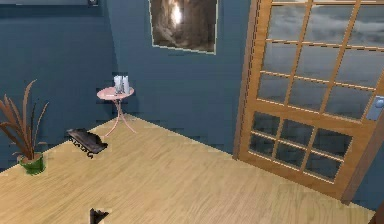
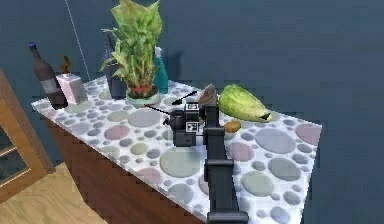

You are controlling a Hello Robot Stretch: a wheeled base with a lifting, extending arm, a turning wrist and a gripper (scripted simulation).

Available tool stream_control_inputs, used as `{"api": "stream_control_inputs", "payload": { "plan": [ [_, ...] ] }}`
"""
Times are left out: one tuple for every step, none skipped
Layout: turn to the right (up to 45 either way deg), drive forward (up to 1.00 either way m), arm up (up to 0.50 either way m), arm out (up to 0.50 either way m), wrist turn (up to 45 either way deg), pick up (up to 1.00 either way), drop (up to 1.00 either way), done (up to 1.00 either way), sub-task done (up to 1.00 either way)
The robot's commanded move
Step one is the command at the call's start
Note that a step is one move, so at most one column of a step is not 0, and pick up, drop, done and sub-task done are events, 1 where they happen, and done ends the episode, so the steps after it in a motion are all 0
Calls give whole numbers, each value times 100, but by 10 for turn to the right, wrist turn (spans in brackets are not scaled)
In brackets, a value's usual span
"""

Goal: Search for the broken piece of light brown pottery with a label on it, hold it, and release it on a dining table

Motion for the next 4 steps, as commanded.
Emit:
{"api": "stream_control_inputs", "payload": {
  "plan": [
    [0, 0, 10, 0, 0, 0, 0, 0, 0],
    [0, 0, 4, 0, 0, 0, 0, 0, 0],
    [0, 0, 0, 0, -450, 0, 0, 0, 0],
    [0, 0, 0, 0, -450, 0, 0, 0, 0]
  ]
}}
